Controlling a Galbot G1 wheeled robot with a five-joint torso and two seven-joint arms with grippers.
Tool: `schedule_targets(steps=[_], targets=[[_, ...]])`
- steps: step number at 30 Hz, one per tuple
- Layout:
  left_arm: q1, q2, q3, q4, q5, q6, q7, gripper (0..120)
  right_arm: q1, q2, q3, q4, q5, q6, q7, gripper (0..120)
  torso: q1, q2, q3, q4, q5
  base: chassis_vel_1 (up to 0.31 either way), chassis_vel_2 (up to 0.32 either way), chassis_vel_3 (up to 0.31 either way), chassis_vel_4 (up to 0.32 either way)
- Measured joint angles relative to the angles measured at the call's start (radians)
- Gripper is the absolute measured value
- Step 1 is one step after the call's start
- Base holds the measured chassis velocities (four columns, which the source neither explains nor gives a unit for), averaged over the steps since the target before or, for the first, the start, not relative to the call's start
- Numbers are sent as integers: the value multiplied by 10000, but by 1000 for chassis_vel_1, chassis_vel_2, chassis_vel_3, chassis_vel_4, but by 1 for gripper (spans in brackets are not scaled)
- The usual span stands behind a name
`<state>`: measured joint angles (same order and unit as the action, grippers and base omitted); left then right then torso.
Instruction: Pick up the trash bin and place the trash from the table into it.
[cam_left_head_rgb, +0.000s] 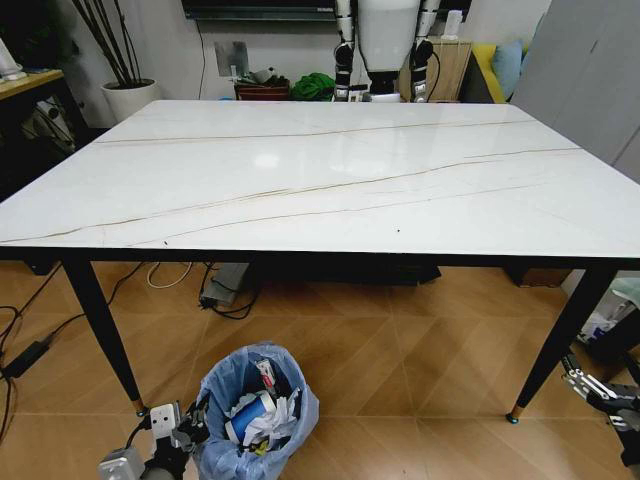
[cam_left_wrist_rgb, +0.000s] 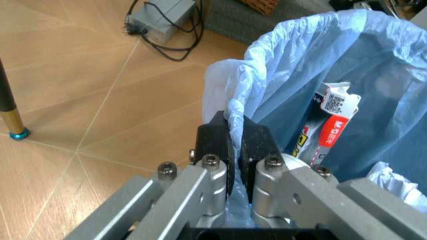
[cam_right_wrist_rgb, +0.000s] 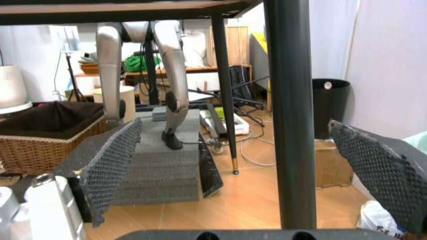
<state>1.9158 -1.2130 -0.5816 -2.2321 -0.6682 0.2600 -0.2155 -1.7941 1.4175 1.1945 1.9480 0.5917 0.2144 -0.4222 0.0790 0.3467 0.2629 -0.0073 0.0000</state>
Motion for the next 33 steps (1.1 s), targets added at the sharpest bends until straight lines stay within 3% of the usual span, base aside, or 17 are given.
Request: schedule_targets(steps=[33], targets=[[-60, 7, 53, 123, 46, -4, 7, 0, -114, 56, -12, 96, -40, 101, -134, 100, -398, -1284, -886, 1, 0, 0, 0, 0, 0]])
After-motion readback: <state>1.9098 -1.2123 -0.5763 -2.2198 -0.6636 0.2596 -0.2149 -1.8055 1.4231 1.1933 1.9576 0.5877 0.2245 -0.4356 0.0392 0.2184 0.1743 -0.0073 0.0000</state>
